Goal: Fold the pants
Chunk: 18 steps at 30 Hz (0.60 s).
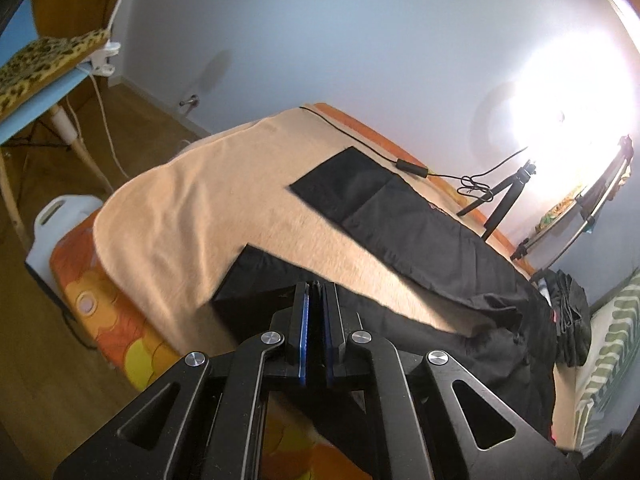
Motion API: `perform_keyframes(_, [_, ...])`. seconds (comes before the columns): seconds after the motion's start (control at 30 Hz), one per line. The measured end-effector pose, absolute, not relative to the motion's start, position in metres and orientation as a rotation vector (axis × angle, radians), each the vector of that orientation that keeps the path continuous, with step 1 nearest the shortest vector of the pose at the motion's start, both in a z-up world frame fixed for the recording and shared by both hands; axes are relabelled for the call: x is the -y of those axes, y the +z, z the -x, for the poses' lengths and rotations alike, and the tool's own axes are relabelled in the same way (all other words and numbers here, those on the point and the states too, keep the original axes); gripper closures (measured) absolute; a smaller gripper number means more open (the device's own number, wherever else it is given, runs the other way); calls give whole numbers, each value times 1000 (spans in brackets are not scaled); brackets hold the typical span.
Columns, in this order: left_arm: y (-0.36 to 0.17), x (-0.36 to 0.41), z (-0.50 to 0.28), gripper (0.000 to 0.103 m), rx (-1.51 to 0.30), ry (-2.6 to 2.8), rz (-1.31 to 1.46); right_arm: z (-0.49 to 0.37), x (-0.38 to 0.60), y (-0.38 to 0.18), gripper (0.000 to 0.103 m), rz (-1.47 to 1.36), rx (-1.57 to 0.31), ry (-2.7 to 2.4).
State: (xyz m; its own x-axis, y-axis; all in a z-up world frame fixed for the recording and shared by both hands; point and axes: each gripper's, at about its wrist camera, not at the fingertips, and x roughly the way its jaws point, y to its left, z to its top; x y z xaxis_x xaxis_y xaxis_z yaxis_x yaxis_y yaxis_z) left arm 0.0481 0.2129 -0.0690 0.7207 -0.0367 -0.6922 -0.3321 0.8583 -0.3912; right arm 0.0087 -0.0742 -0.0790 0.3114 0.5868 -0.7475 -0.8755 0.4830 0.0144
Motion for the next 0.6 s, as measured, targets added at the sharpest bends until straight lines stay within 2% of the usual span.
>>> perform_keyframes(0.27, [-68, -206, -56, 99, -750, 158, 527, 7, 64, -104, 64, 610, -766, 952])
perform_keyframes(0.33, [-70, -208, -56, 99, -753, 161, 536, 11, 68, -102, 51, 595, -762, 972])
perform_keyframes(0.37, [-72, -209, -57, 99, -757, 163, 542, 12, 68, -101, 51, 603, -750, 964])
perform_keyframes(0.4, [-74, -209, -58, 99, -760, 164, 548, 13, 68, -102, 54, 620, -741, 948])
perform_keyframes(0.43, [-75, -210, -58, 99, -764, 163, 555, 12, 68, -105, 68, 642, -746, 928])
perform_keyframes(0.47, [-76, -210, -58, 99, -766, 164, 558, 9, 67, -109, 77, 653, -759, 904])
perform_keyframes(0.6, [-73, -209, -57, 99, -756, 164, 546, 2, 69, -103, 100, 617, -757, 879])
